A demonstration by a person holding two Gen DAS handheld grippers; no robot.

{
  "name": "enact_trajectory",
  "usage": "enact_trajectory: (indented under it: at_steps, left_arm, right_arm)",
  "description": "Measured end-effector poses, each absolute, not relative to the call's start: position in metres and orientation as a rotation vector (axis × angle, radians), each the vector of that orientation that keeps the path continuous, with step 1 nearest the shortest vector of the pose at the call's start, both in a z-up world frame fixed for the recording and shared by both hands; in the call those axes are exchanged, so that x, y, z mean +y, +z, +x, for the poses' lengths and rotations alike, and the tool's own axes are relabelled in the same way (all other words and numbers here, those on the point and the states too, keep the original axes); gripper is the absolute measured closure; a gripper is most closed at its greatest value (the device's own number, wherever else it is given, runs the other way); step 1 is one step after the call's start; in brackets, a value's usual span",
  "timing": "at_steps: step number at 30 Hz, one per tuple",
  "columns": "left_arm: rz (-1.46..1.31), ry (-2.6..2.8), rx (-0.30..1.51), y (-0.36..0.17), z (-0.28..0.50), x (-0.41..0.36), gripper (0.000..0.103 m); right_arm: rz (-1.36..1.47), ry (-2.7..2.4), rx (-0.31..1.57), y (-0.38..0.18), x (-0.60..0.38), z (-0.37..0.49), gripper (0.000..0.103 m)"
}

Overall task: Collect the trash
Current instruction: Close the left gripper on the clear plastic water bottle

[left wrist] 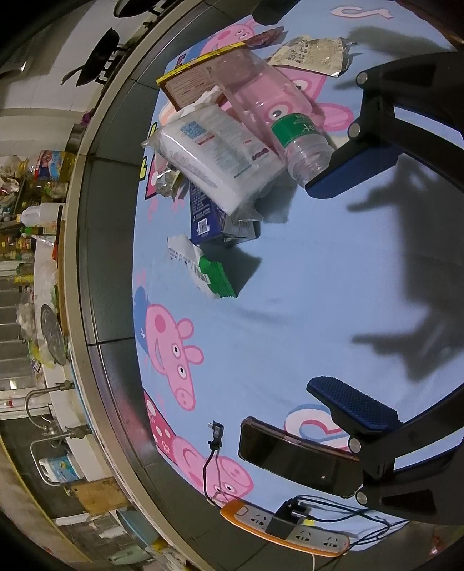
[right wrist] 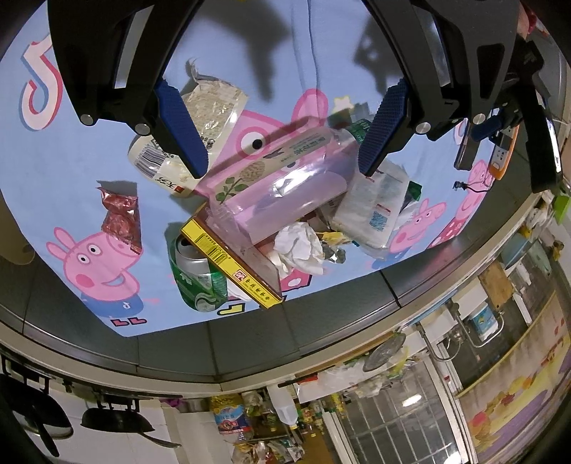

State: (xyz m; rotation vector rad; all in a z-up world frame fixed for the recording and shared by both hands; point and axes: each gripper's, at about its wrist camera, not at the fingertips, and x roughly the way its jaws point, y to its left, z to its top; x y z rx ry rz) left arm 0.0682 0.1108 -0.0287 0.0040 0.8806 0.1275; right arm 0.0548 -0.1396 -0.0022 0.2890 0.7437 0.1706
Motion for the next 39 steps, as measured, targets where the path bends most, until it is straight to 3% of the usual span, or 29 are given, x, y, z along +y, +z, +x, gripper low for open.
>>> enact_trajectory:
  at_steps: [17,25,39]
  left_arm:
    - [0.004,0.128,0.892,-0.032,0.070,0.110,0.004]
    - [0.008,0.125,0.908,-0.036,0.076,0.108,0.004]
    - [-0.085,-0.153,0.884,-0.018,0.094,0.107,0.004]
  right_arm:
    - [0.298,0.158,0.742,-0.002,-0.143,0.053,0.018]
    - [0.310,0.138,0.722,-0.002,-0.160,0.055,0.037]
    - [0.356,0.103,0.754,-0.018,-0.196,0.057,0.036]
